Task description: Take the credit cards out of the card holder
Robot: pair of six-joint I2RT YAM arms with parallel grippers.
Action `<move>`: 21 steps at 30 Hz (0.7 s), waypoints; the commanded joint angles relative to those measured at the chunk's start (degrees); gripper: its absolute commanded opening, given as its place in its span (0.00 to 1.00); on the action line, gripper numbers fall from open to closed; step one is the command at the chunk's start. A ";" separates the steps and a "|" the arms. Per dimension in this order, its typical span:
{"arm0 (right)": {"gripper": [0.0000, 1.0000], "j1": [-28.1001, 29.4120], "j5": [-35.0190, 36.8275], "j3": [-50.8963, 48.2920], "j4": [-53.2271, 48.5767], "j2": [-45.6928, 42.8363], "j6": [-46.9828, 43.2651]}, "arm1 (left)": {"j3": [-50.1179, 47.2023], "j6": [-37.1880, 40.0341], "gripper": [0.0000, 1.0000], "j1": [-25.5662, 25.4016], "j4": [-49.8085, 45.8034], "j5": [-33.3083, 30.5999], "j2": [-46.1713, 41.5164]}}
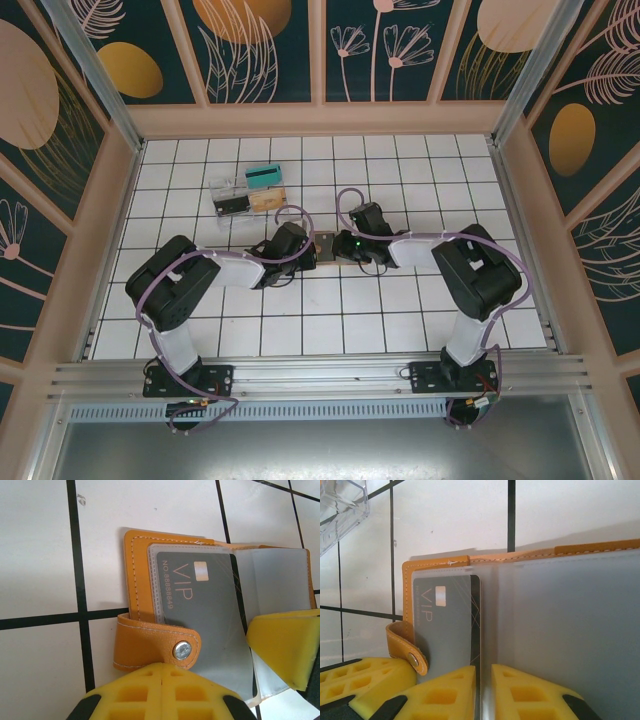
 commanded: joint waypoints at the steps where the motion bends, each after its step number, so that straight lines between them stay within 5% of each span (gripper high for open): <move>1: 0.17 0.25 0.27 1.02 -2.05 0.94 0.56 | -0.41 -0.52 0.02 0.08 -1.42 1.73 2.07; 13: 0.14 -0.05 -6.89 1.01 2.27 3.11 2.02 | -0.32 -0.30 0.02 0.11 -1.27 2.63 2.21; 18: 0.00 -0.72 -7.89 -0.07 3.49 2.46 2.77 | -0.23 -0.11 0.02 0.13 -1.45 2.72 2.25; 21: 0.00 -1.25 -7.80 -1.06 4.06 1.25 3.15 | -0.13 -0.18 0.02 0.09 -1.67 2.56 2.30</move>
